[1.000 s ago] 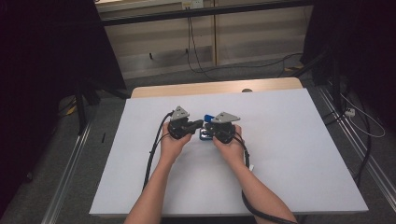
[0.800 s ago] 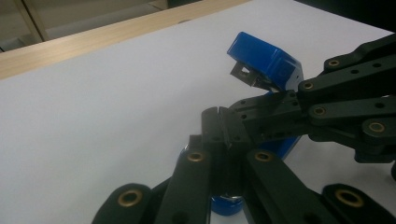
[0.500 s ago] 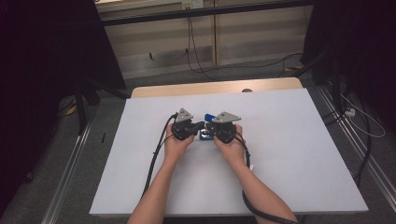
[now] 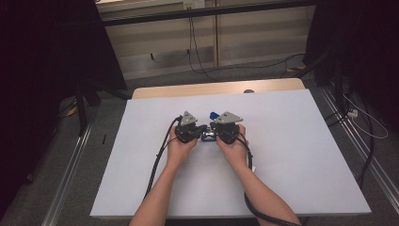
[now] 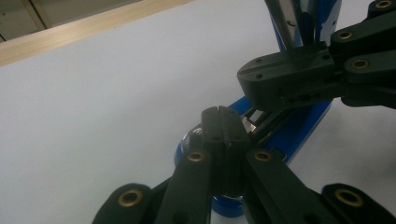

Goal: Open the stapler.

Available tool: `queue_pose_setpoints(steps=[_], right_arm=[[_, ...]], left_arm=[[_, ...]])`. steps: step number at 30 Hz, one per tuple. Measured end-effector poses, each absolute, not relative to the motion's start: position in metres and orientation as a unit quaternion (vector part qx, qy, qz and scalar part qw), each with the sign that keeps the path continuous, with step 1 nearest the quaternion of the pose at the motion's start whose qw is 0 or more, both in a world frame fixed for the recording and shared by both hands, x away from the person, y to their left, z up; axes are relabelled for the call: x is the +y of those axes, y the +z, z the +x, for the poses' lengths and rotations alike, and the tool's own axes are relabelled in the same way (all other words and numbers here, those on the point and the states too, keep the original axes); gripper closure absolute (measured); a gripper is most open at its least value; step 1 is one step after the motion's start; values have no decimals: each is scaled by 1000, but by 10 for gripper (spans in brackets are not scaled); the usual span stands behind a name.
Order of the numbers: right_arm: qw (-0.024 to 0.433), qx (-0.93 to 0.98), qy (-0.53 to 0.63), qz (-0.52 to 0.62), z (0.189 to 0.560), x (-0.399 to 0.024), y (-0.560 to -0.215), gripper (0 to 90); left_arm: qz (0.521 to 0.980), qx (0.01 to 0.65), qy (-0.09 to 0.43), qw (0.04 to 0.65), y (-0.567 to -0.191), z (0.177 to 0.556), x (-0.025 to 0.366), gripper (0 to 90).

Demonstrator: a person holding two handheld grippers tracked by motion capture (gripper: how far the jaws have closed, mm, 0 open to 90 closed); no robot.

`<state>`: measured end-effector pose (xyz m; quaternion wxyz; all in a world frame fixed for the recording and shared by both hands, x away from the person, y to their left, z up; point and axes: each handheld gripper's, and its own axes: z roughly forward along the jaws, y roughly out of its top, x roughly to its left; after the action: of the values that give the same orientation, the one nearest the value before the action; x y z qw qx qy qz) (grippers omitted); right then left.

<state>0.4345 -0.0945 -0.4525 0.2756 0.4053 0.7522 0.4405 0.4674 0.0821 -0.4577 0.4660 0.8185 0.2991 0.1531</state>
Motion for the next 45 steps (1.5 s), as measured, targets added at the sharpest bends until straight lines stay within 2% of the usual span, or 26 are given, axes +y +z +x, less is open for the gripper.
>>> queue_pose_setpoints(steps=[17, 45], right_arm=[[306, 753, 410, 414, 434, -109, -440, 900], [315, 747, 394, 434, 432, -128, -434, 900]], left_arm=[[816, 301, 156, 468, -459, 466, 82, 900], [818, 300, 163, 463, -458, 465, 81, 900]])
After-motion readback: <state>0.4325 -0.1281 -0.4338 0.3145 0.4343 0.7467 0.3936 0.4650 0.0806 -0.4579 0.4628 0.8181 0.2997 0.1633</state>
